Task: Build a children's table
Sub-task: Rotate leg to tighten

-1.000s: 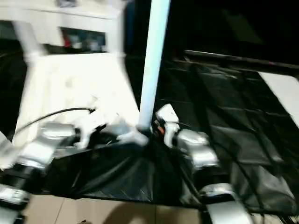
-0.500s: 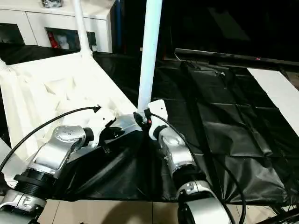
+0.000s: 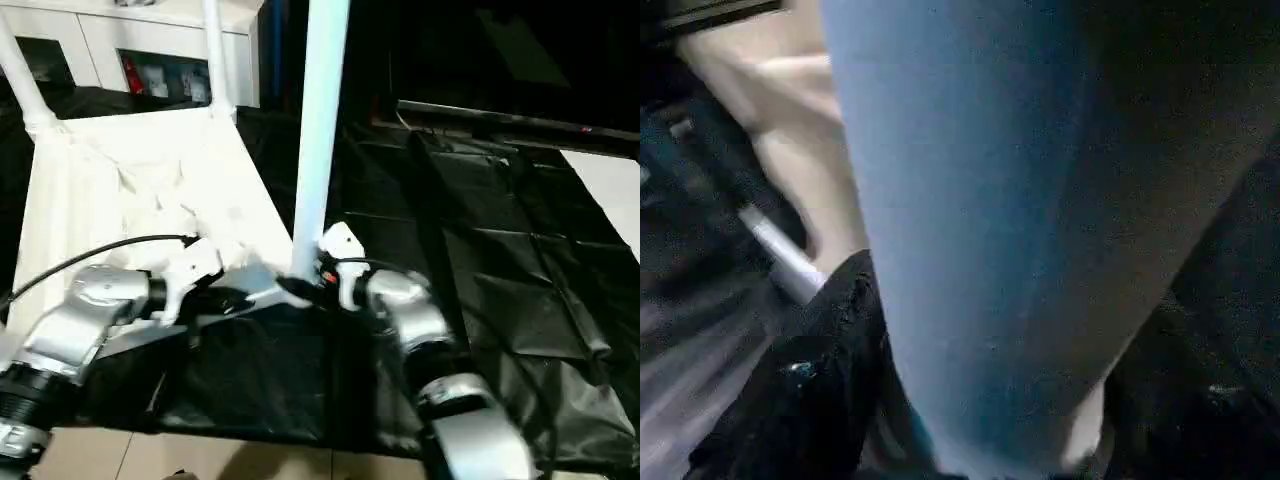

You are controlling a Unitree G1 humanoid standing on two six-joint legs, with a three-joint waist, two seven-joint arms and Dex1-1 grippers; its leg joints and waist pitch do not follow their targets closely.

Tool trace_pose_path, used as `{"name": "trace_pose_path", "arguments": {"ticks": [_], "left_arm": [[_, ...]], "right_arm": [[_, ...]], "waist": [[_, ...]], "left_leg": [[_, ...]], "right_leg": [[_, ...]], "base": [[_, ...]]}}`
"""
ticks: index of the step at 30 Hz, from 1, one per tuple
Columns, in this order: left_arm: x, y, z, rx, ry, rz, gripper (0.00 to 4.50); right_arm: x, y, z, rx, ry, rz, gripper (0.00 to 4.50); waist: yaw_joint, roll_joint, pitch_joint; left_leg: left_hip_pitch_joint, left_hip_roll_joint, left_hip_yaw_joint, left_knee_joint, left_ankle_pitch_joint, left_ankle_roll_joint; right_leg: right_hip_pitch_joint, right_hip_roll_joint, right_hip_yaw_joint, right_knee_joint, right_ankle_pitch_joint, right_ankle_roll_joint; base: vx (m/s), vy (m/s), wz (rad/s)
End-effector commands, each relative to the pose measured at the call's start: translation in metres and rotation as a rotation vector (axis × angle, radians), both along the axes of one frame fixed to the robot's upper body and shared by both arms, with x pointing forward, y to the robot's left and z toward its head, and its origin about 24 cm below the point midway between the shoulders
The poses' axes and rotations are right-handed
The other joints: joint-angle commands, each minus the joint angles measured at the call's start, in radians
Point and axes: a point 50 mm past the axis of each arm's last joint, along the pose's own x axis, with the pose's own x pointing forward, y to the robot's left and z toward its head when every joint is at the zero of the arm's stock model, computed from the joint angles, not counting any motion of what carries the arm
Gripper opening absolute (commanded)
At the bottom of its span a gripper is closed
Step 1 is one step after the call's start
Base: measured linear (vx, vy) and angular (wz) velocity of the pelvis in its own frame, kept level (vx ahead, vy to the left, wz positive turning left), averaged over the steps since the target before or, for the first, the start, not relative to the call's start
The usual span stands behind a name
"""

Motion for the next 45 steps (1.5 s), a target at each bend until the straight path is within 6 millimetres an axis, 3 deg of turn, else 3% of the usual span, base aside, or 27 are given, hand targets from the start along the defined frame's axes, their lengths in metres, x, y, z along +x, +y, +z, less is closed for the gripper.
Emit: {"name": "trace_pose_path", "arguments": {"ticks": [1,4,7,9,20,25,29,30,31,32,33,36,37,40,43,45], "left_arm": [[-0.002,-0.01,0.013,-0.112,-0.023,-0.115,0.0],[-0.004,-0.005,0.013,-0.101,-0.002,-0.143,0.0],[-0.003,0.001,0.013,-0.092,0.003,-0.15,0.0],[-0.002,0.005,0.013,-0.086,0.009,-0.153,0.0],[0.002,0.01,0.012,-0.083,-0.001,-0.135,0.0],[0.009,0.004,0.009,-0.083,-0.061,-0.016,0.0],[0.012,-0.005,0.007,-0.08,-0.081,0.068,0.0],[0.011,-0.012,0.005,-0.086,-0.089,0.102,0.0],[0.011,-0.018,0.004,-0.079,-0.097,0.126,0.0],[0.01,-0.031,0.0,-0.074,-0.097,0.174,0.0],[0.01,-0.035,-0.001,-0.072,-0.096,0.188,0.0],[0.01,-0.045,-0.004,-0.071,-0.104,0.228,0.0],[0.01,-0.057,-0.006,-0.079,-0.107,0.261,0.0],[0.008,-0.07,-0.008,-0.089,-0.107,0.273,0.0],[0.006,-0.074,-0.009,-0.088,-0.107,0.261,0.0],[0.004,-0.076,-0.008,-0.099,-0.102,0.236,0.0]], "right_arm": [[-0.01,-0.003,-0.004,-0.011,0.063,0.156,3.1],[-0.013,-0.006,0.0,0.002,0.084,0.241,3.1],[-0.016,-0.007,0.003,0.018,0.101,0.312,3.1],[-0.017,-0.006,0.006,0.03,0.101,0.361,2.86],[-0.021,-0.003,0.005,0.037,0.1,0.408,2.55],[-0.022,0.003,-0.003,0.085,0.094,0.281,2.54],[-0.021,0.012,-0.009,0.13,0.063,0.132,2.54],[-0.021,0.019,-0.014,0.146,0.043,0.031,2.53],[-0.021,0.025,-0.018,0.158,0.046,-0.038,2.52],[-0.022,0.041,-0.023,0.191,0.043,-0.171,2.52],[-0.022,0.045,-0.024,0.201,0.043,-0.207,2.48],[-0.021,0.058,-0.027,0.185,0.045,-0.299,2.32],[-0.022,0.071,-0.027,0.175,0.046,-0.357,2.32],[-0.028,0.089,-0.023,0.163,-0.009,-0.319,2.32],[-0.03,0.092,-0.022,0.164,-0.037,-0.315,2.32],[-0.027,0.086,-0.02,0.185,-0.043,-0.337,2.73]], "waist": [[0.001,0.005,-0.06],[0.01,0.005,-0.057],[0.019,0.004,-0.054],[0.023,0.001,-0.054],[0.025,0.0,-0.055],[0.028,-0.003,-0.053],[0.026,-0.005,-0.049],[0.019,-0.01,-0.047],[0.018,-0.01,-0.047],[0.015,-0.003,-0.046],[0.006,-0.006,-0.046],[-0.007,-0.003,-0.048],[-0.008,-0.003,-0.047],[-0.01,-0.005,-0.049],[-0.008,-0.005,-0.049],[-0.009,-0.003,-0.05]], "left_leg": [[0.001,-0.011,0.021,-0.052,-0.151,0.065],[0.0,-0.007,0.023,-0.051,-0.158,0.075],[0.005,-0.004,0.023,-0.053,-0.194,0.058],[0.006,-0.004,0.024,-0.053,-0.212,0.046],[0.0,-0.007,0.02,-0.054,-0.194,0.032],[0.002,-0.007,0.021,-0.055,-0.198,0.03],[0.008,-0.009,0.017,-0.059,-0.251,0.014],[-0.003,-0.011,0.014,-0.063,-0.258,0.008],[-0.003,-0.011,0.013,-0.064,-0.258,0.002],[0.003,-0.008,0.013,-0.065,-0.266,-0.01],[-0.001,-0.01,0.009,-0.068,-0.271,-0.021],[0.001,-0.014,0.01,-0.067,-0.294,-0.012],[-0.001,-0.015,0.008,-0.067,-0.3,-0.01],[0.002,-0.018,0.009,-0.065,-0.324,0.0],[-0.001,-0.018,0.009,-0.065,-0.317,0.014],[-0.003,-0.018,0.009,-0.067,-0.316,0.018]], "right_leg": [[0.061,-0.034,0.044,-0.049,-0.077,-0.232],[0.063,-0.034,0.043,-0.048,-0.076,-0.243],[0.059,-0.037,0.044,-0.053,-0.136,-0.234],[0.056,-0.038,0.045,-0.056,-0.175,-0.224],[0.058,-0.039,0.046,-0.056,-0.207,-0.199],[0.055,-0.039,0.048,-0.059,-0.216,-0.193],[0.048,-0.043,0.052,-0.074,-0.346,-0.15],[0.052,-0.04,0.051,-0.074,-0.381,-0.131],[0.052,-0.041,0.051,-0.077,-0.399,-0.12],[0.045,-0.045,0.056,-0.079,-0.412,-0.112],[0.049,-0.045,0.052,-0.082,-0.441,-0.1],[0.043,-0.038,0.052,-0.088,-0.439,-0.09],[0.045,-0.037,0.051,-0.088,-0.442,-0.086],[0.04,-0.036,0.05,-0.095,-0.46,-0.064],[0.04,-0.036,0.052,-0.094,-0.442,-0.062],[0.041,-0.034,0.052,-0.092,-0.424,-0.066]], "base": [[0.0,0.0,0.0],[0.0,0.0,0.0],[0.0,0.0,0.0],[0.0,0.0,0.0],[0.0,0.0,0.0],[0.0,0.0,0.0],[0.0,0.0,0.0],[0.0,0.0,0.0],[0.0,0.0,0.0],[0.0,0.0,0.0],[0.0,0.0,0.0],[0.0,0.0,0.0],[0.0,0.0,0.0],[0.0,0.0,0.0],[0.0,0.0,0.0],[0.0,0.0,0.0]]}}
